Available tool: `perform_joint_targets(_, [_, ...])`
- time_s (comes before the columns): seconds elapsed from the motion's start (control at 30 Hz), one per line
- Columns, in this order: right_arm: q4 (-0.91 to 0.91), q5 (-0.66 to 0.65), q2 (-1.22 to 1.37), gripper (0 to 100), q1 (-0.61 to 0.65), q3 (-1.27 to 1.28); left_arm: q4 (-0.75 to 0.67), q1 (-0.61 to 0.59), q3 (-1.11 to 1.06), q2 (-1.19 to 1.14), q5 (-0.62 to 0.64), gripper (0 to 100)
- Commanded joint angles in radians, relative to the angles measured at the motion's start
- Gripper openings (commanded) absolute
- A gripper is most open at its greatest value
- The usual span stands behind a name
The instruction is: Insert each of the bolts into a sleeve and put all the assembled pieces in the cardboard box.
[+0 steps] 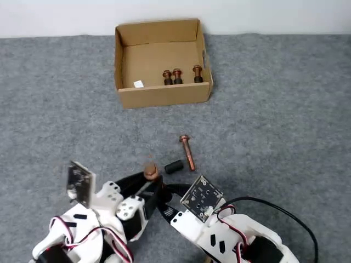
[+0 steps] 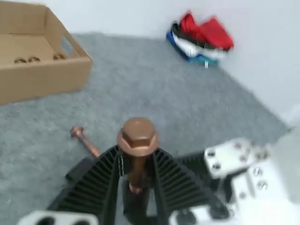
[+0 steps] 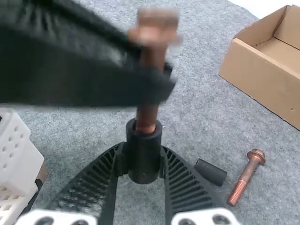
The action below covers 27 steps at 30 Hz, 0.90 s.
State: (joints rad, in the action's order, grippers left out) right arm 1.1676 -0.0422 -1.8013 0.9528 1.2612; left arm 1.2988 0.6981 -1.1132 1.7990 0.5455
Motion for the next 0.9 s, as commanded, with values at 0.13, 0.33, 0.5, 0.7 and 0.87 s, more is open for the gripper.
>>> perform_joint_targets(0.13, [-0.025,-0.008,-0.008,0.9,0.012,-0.008,0.133,0.025,0.012,-0.012,-0.049,0])
perform_joint_targets(0.33, [-0.025,-0.008,-0.008,0.9,0.01,0.003,0.143,0.025,0.012,-0.012,-0.11,7])
perform_joint_targets(0.5, [-0.025,-0.008,-0.008,0.9,0.01,0.005,0.143,0.02,0.012,-0.012,-0.107,17])
perform_joint_targets(0.7, [-0.024,-0.008,-0.008,0.9,-0.038,0.006,0.141,0.018,0.036,-0.014,-0.11,17])
perform_joint_targets(0.87, [-0.024,-0.006,-0.008,0.9,-0.064,0.006,0.141,-0.029,0.056,-0.014,-0.115,18])
